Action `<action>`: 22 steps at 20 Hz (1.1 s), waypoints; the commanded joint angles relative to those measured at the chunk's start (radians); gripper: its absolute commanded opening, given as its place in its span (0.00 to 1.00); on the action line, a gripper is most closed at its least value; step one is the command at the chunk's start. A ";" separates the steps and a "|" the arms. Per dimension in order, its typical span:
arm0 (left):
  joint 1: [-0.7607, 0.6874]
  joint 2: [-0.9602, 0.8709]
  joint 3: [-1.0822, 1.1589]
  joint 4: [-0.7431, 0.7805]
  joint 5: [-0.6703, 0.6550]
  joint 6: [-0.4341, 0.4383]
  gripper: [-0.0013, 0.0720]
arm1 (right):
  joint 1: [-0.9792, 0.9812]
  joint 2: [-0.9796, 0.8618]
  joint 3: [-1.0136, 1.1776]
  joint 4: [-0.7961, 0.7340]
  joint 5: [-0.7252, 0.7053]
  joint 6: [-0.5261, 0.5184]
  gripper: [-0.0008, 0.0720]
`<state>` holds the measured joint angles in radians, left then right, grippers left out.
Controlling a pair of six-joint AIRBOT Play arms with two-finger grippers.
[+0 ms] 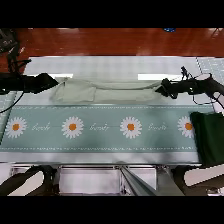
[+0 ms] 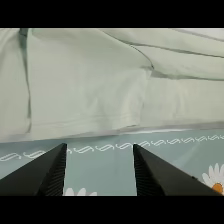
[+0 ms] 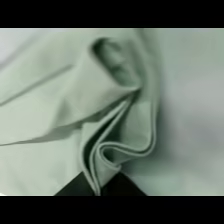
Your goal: Fold the shirts.
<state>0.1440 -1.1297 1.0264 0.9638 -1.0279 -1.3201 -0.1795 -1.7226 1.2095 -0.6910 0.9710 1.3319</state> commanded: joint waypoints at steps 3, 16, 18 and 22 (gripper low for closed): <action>-0.014 0.001 -0.004 -0.003 -0.005 0.004 0.47 | 0.047 0.066 0.078 -0.008 0.095 -0.029 0.04; -0.692 -0.413 0.215 -0.092 0.170 -0.077 0.04 | 0.044 1.123 -0.414 -0.239 0.269 0.143 0.04; -0.791 -0.541 0.343 -0.093 0.093 -0.114 0.04 | 0.044 1.189 -0.414 -0.239 0.287 0.168 0.04; -0.931 -0.695 0.496 -0.105 -0.021 -0.151 0.04 | 0.044 1.221 -0.414 -0.213 0.298 0.175 0.04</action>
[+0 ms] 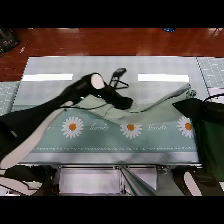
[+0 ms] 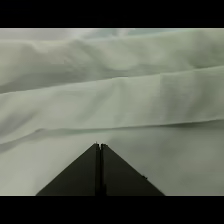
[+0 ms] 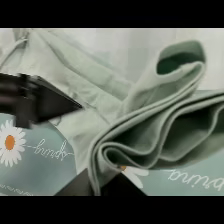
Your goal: Fold the shirts.
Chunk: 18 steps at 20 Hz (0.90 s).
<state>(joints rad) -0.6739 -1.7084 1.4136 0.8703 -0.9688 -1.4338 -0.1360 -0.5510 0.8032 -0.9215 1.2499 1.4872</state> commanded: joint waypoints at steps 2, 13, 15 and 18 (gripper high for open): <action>-0.160 -0.147 0.120 -0.054 -0.095 -0.038 0.04 | 0.001 0.050 -0.008 0.029 0.005 0.019 0.04; 0.188 0.053 0.124 0.074 -0.154 -0.117 0.04 | 0.150 -0.076 0.003 0.204 -0.106 -0.027 0.04; 0.347 0.196 0.098 0.167 -0.180 -0.117 0.04 | 0.262 -0.168 0.042 0.209 -0.189 -0.030 0.04; 0.623 0.451 -0.017 0.222 -0.189 -0.089 0.04 | 0.418 -0.369 0.168 0.209 -0.287 -0.052 0.04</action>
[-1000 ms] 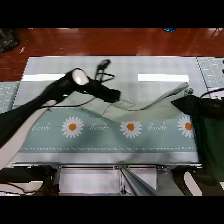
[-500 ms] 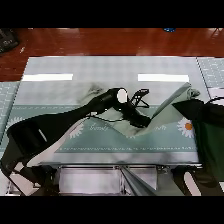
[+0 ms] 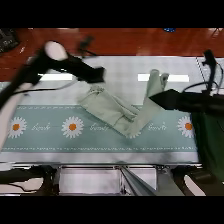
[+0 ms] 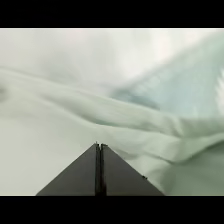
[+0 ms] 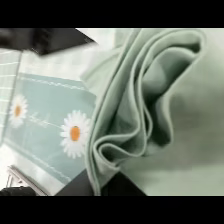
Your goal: Fold the shirts.
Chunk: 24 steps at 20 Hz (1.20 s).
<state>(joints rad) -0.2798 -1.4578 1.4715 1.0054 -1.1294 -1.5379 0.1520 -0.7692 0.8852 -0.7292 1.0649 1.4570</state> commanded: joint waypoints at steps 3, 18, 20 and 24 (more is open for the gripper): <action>0.475 0.458 -0.230 0.087 -0.032 0.101 0.04 | 0.243 -0.406 0.284 0.017 -0.137 -0.041 0.04; 0.418 0.766 -0.646 -0.064 0.094 0.116 0.04 | 0.430 -1.096 0.734 0.129 -0.155 -0.016 0.58; 0.421 0.738 -0.649 -0.063 0.097 0.116 0.04 | 0.362 -1.055 0.734 0.127 -0.027 -0.003 0.58; 0.423 0.729 -0.649 -0.063 0.108 0.116 0.04 | 0.171 -0.815 0.733 -0.147 0.233 0.062 0.57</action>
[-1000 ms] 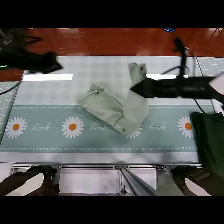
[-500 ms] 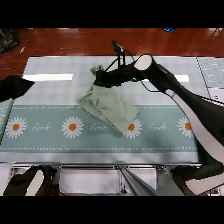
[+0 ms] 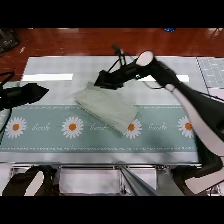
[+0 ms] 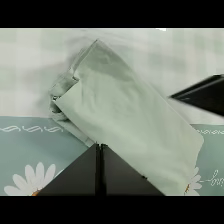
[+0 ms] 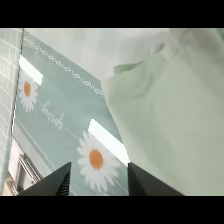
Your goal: Fold the shirts.
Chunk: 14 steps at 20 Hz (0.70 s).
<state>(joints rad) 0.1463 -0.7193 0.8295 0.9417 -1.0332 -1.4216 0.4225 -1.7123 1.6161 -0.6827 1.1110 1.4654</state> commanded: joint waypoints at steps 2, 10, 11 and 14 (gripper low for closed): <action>-0.003 -0.010 -0.007 0.001 0.013 0.000 0.04 | -0.122 0.302 -0.047 -0.573 0.252 0.173 0.57; -0.005 -0.010 -0.007 0.001 0.009 0.023 0.04 | -0.120 0.876 -1.034 -0.662 -0.208 0.651 0.58; -0.006 -0.010 -0.007 0.000 0.009 0.023 0.04 | -0.119 0.887 -1.128 -0.507 -0.323 0.632 0.58; -0.008 -0.010 -0.014 0.001 0.009 0.023 0.04 | -0.070 0.848 -1.246 -0.224 -0.555 0.525 0.57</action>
<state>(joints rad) 0.1402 -0.7288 0.8196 0.9421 -1.0237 -1.4017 0.3241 -0.8841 0.5434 -1.1687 0.8158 2.0190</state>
